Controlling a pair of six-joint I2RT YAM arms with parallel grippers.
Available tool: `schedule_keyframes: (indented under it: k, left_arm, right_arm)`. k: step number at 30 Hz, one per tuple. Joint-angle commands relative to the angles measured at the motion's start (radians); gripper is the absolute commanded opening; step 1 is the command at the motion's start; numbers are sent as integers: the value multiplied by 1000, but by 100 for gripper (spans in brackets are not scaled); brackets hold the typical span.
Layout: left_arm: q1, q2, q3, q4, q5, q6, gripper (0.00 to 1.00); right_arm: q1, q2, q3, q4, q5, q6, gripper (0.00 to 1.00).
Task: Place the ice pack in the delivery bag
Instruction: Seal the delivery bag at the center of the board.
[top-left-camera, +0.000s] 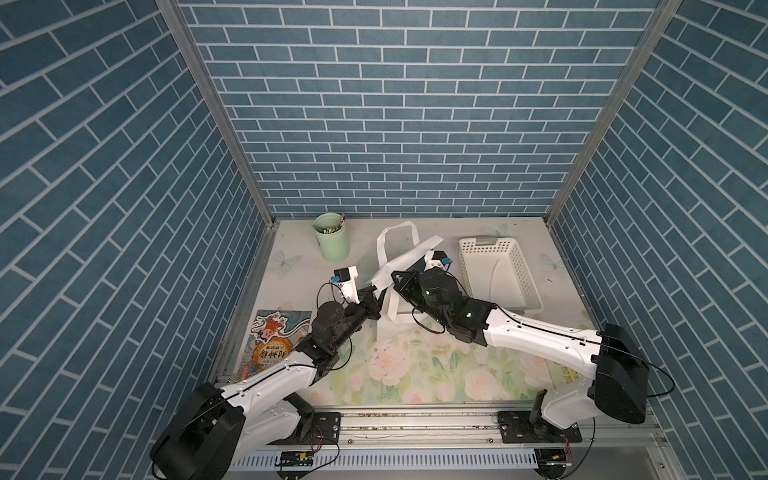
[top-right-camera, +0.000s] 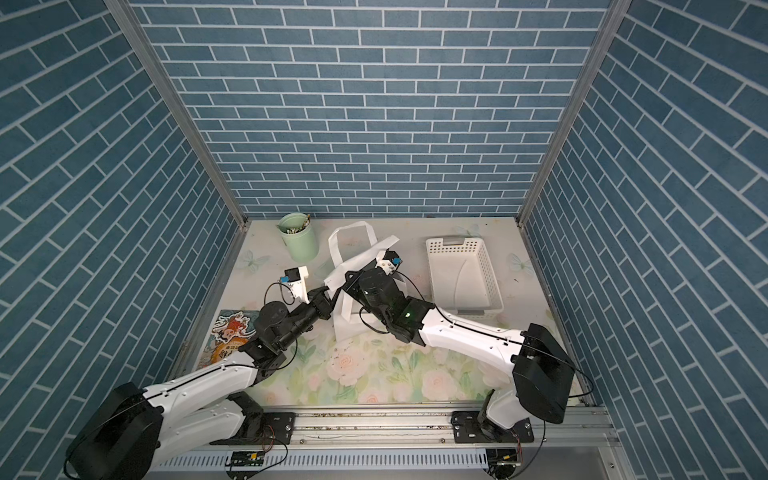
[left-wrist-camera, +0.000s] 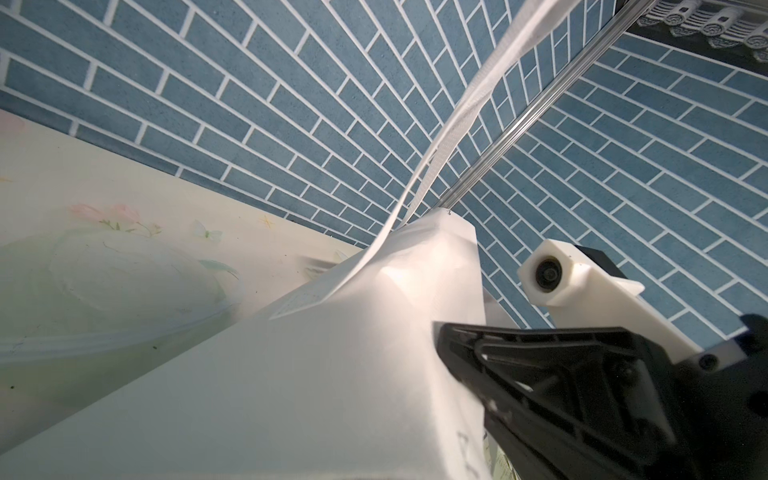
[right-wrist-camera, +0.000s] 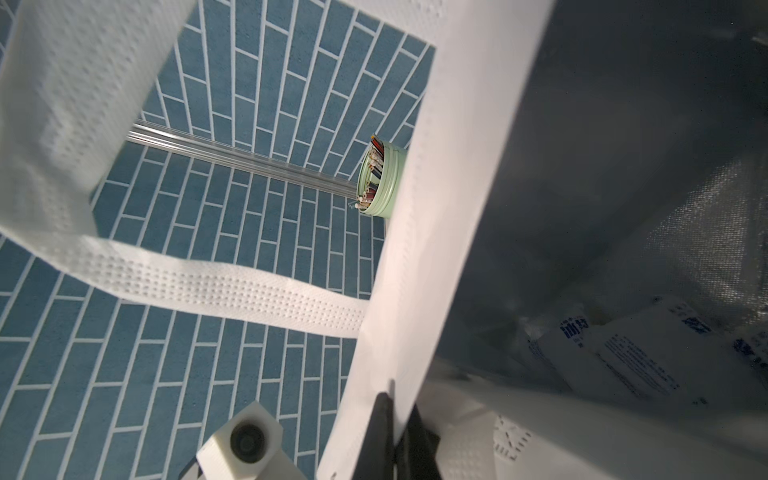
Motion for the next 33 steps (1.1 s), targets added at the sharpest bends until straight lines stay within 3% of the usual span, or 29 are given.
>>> schedule_keyframes:
  k: [1,13,22,27,33]
  left_arm:
    - [3,-28,-18,12,7,-3,10]
    - [3,-121,-79,-36,16,-13,22]
    - [3,-296,-145,-115,-29,-8,18]
    - [3,-405,-161,-170,-82,-12,37]
    - [4,-409,-142,-147,-82,-51,58]
  right_arm:
    - [6,28,-30,-19,39,-43,0]
    - [5,53,-43,28,57,-65,0]
    - [6,75,-42,43,50,-65,0]
    - [5,79,-42,44,47,-65,0]
    - [5,79,-42,46,36,-67,0]
